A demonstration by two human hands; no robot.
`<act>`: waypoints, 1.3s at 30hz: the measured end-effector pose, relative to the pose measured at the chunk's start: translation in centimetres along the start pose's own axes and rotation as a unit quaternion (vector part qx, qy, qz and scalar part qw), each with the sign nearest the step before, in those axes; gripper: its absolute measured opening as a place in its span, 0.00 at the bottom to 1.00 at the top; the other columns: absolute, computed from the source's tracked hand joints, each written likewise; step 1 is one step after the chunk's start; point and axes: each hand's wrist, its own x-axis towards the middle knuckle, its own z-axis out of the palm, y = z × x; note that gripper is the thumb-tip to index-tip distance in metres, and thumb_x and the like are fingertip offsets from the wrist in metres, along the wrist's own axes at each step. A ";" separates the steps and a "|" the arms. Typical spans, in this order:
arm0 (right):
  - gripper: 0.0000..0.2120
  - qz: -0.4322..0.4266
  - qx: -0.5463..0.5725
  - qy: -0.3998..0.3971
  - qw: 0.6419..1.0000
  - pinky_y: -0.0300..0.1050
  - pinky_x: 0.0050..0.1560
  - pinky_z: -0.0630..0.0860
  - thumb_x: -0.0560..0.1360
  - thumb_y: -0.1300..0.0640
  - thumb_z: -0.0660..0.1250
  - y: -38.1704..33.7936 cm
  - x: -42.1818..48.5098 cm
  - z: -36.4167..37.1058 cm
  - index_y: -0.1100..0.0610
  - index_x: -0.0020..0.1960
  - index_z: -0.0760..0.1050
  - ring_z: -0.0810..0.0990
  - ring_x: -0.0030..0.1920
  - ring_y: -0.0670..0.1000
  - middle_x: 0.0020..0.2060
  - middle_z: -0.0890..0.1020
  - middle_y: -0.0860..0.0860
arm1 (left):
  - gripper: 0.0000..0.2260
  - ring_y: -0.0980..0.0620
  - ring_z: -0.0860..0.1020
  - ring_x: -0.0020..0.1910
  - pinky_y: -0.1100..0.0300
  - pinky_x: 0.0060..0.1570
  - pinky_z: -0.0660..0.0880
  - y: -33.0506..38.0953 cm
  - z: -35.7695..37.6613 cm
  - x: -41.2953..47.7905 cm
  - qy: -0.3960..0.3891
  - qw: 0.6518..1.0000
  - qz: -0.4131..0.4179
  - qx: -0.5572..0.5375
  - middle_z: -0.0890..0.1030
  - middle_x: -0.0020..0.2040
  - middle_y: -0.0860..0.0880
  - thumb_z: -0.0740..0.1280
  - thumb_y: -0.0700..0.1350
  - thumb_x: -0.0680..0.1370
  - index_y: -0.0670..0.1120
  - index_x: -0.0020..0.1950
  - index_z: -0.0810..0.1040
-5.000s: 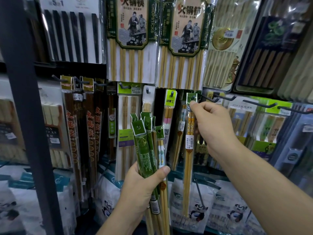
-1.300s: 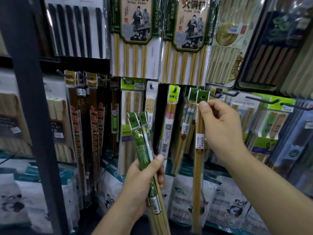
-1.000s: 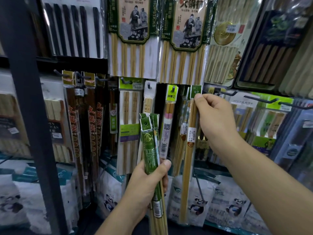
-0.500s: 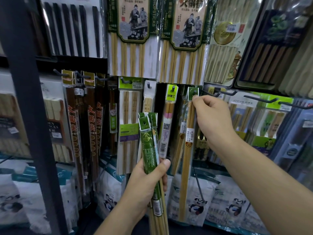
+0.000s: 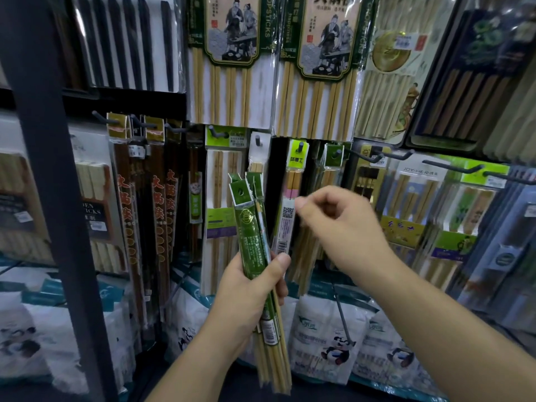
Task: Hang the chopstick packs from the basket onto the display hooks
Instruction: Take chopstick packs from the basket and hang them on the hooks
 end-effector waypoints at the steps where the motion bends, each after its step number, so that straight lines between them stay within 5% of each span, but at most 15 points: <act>1: 0.07 -0.002 0.005 -0.049 0.999 0.32 0.34 0.74 0.77 0.50 0.72 -0.3 -0.3 0.4 0.50 0.42 0.81 0.77 0.32 0.39 0.34 0.82 0.47 | 0.17 0.48 0.80 0.33 0.57 0.34 0.78 0.2 0.1 0.1 -0.002 1.000 0.018 0.011 0.81 0.34 0.44 0.80 0.61 0.66 0.52 0.44 0.81; 4: 0.04 0.014 0.033 -0.117 0.993 0.36 0.37 0.79 0.75 0.53 0.75 -0.7 -0.7 1.5 0.51 0.45 0.82 0.80 0.35 0.43 0.36 0.83 0.47 | 0.19 0.49 0.80 0.32 0.58 0.34 0.78 0.5 0.4 0.4 -0.017 0.997 0.062 0.048 0.82 0.36 0.47 0.79 0.62 0.69 0.52 0.52 0.82; 7: 0.07 0.035 0.052 -0.101 0.993 0.42 0.36 0.81 0.74 0.54 0.77 -0.8 -0.7 1.9 0.54 0.47 0.81 0.80 0.35 0.49 0.38 0.83 0.53 | 0.20 0.50 0.80 0.31 0.59 0.33 0.77 0.7 0.5 0.5 -0.017 0.995 0.075 0.064 0.83 0.38 0.50 0.78 0.58 0.71 0.51 0.58 0.81; 13: 0.09 0.041 0.084 -0.091 0.991 0.43 0.38 0.82 0.73 0.55 0.77 -0.8 -0.6 1.5 0.57 0.49 0.81 0.80 0.37 0.48 0.41 0.84 0.57 | 0.32 0.53 0.79 0.31 0.60 0.31 0.77 1.6 1.4 0.3 -0.026 0.991 0.120 0.057 0.82 0.37 0.52 0.73 0.70 0.69 0.46 0.57 0.77; 17: 0.10 0.042 0.095 -0.084 0.991 0.48 0.47 0.83 0.73 0.54 0.77 -0.7 -0.3 1.2 0.57 0.51 0.82 0.82 0.41 0.50 0.44 0.85 0.58 | 0.18 0.53 0.81 0.33 0.61 0.32 0.78 1.9 1.7 0.0 -0.034 0.995 0.090 0.023 0.84 0.38 0.52 0.65 0.60 0.80 0.48 0.61 0.77; 20: 0.09 0.058 0.103 -0.096 0.988 0.49 0.41 0.83 0.74 0.54 0.77 -0.5 -0.3 0.8 0.56 0.50 0.83 0.82 0.38 0.52 0.42 0.85 0.59 | 0.10 0.51 0.81 0.32 0.59 0.32 0.79 2.0 1.7 -0.1 -0.032 0.996 0.079 0.028 0.83 0.36 0.49 0.63 0.56 0.80 0.54 0.56 0.80; 26: 0.06 0.079 0.151 -0.081 0.982 0.35 0.31 0.74 0.77 0.60 0.73 -0.2 -0.1 0.2 0.56 0.54 0.80 0.79 0.33 0.45 0.37 0.82 0.53 | 0.07 0.48 0.84 0.33 0.57 0.32 0.81 2.4 2.5 0.0 -0.022 0.998 0.060 -0.009 0.86 0.38 0.46 0.66 0.54 0.79 0.59 0.50 0.84; 35: 0.10 0.032 0.098 -0.021 0.994 0.33 0.30 0.71 0.76 0.64 0.68 -0.8 0.3 -1.1 0.49 0.47 0.76 0.74 0.28 0.39 0.29 0.78 0.40 | 0.07 0.52 0.86 0.52 0.57 0.47 0.83 2.1 3.5 0.3 -0.006 0.996 0.079 0.028 0.87 0.54 0.52 0.67 0.57 0.79 0.61 0.55 0.83; 39: 0.09 0.036 0.082 0.025 0.996 0.39 0.33 0.73 0.79 0.60 0.67 -1.0 0.8 -1.6 0.45 0.49 0.77 0.74 0.33 0.42 0.36 0.81 0.47 | 0.14 0.48 0.84 0.41 0.51 0.40 0.84 2.2 3.6 0.6 0.016 0.997 0.076 0.020 0.85 0.41 0.48 0.67 0.56 0.79 0.45 0.47 0.81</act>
